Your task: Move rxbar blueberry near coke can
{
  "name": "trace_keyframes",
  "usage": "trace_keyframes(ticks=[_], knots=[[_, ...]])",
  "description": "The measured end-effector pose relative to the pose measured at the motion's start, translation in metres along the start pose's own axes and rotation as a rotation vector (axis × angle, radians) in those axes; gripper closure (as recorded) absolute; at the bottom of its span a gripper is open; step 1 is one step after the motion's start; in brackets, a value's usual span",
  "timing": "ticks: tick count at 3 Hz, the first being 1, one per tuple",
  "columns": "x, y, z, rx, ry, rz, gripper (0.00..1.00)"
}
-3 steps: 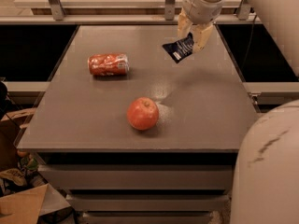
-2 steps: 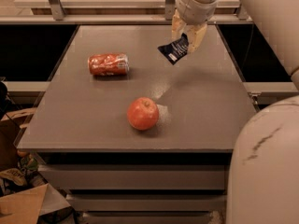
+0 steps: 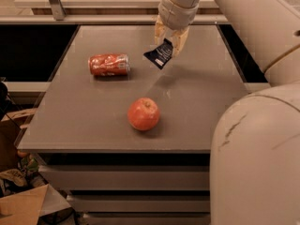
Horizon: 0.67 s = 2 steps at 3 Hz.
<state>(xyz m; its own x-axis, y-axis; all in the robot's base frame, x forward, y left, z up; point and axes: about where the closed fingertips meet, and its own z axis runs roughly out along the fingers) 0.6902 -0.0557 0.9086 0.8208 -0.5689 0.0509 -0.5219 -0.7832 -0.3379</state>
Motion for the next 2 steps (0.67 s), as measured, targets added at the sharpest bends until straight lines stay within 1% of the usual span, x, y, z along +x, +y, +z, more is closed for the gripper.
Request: trace_keyframes(ticks=[1, 2], knots=[[-0.007, -0.016, 0.017, 0.005, -0.030, -0.045, 1.00], [-0.011, -0.028, 0.028, 0.013, -0.050, -0.073, 1.00]])
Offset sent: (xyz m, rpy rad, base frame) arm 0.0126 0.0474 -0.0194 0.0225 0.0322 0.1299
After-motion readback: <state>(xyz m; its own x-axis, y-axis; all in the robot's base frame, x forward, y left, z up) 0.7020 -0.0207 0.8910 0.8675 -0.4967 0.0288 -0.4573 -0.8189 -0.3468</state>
